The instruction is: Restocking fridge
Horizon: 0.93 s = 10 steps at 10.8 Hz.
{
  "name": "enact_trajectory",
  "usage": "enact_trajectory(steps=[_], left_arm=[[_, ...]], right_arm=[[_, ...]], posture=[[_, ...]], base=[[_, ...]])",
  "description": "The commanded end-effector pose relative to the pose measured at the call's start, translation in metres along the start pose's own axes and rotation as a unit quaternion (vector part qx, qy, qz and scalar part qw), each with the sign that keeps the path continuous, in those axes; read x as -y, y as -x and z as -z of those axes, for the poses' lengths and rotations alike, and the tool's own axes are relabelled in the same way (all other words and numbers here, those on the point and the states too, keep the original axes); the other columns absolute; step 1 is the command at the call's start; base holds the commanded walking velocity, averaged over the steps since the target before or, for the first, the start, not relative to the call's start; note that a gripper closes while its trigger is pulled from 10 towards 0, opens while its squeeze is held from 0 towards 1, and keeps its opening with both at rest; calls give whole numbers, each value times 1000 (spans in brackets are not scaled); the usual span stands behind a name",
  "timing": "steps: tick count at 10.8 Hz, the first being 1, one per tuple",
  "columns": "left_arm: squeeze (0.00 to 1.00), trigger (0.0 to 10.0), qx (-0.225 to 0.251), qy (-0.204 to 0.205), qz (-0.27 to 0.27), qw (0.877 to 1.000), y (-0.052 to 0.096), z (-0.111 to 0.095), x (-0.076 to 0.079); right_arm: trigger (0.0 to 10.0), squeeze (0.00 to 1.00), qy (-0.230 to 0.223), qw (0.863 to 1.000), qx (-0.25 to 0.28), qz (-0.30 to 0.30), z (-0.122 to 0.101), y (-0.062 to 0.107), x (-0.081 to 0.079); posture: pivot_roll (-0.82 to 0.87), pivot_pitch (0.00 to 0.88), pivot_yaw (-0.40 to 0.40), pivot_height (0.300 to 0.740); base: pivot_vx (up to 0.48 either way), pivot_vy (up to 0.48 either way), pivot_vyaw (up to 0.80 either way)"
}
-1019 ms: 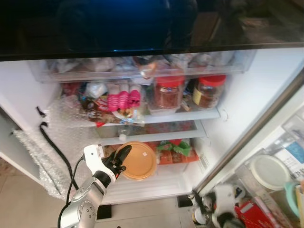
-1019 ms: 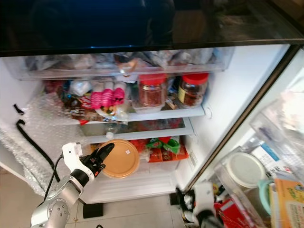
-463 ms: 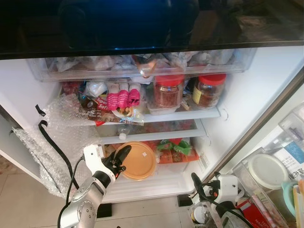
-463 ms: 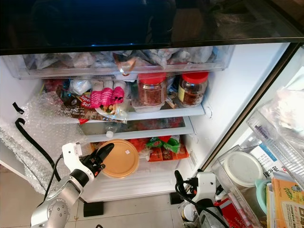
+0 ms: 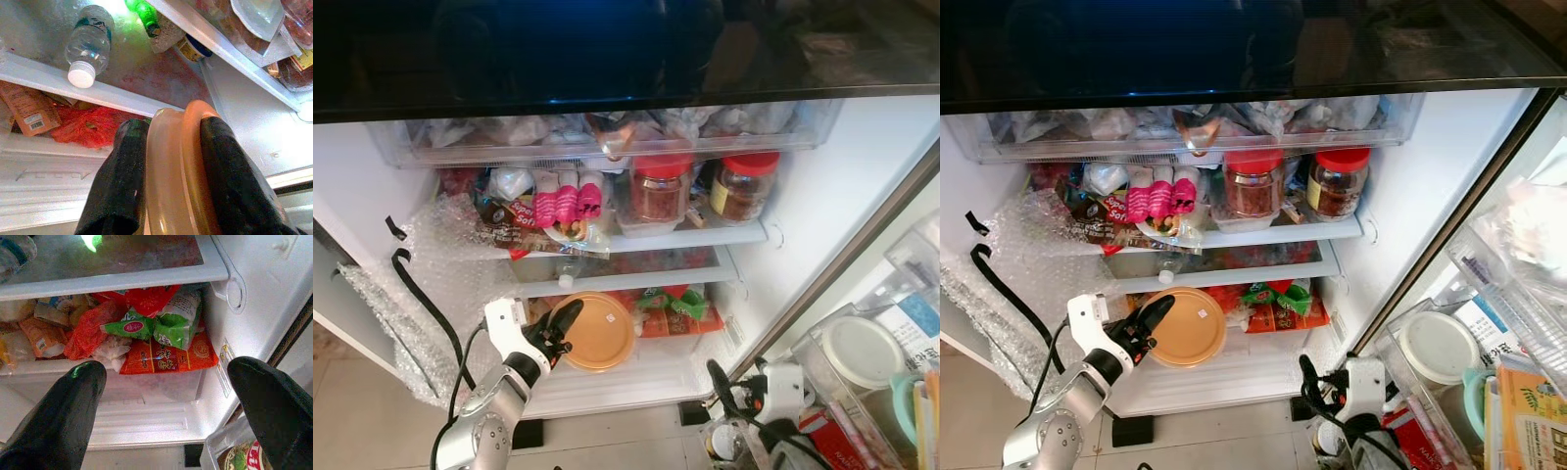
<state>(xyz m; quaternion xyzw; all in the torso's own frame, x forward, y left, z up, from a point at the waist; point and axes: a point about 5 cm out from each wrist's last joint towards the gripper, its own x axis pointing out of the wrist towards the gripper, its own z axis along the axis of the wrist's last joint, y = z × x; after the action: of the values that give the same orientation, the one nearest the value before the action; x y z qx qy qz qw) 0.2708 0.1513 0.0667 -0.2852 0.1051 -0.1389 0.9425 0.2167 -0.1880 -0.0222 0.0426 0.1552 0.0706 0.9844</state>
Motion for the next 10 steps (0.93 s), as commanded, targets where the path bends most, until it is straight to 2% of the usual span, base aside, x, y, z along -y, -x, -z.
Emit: enact_trajectory(steps=[1,5,10], left_arm=[[0,10000,-4,-11,1,1000,1,1,0],[0,10000,-4,-15,4,1000,0,1,1],[0,10000,-4,-16,5,1000,0,1,0]], right_arm=[[10000,0,-3,1000,4,5,-2,1,2],[10000,0,3,1000,27,-5,-14,-3,0],[10000,0,7,1000,26,-5,-16,-3,0]], posture=[[-178,75,-22,740],[-173,62,-19,740],[-172,46,-18,740]], base=[[0,0,0],[0,0,0],[0,0,0]])
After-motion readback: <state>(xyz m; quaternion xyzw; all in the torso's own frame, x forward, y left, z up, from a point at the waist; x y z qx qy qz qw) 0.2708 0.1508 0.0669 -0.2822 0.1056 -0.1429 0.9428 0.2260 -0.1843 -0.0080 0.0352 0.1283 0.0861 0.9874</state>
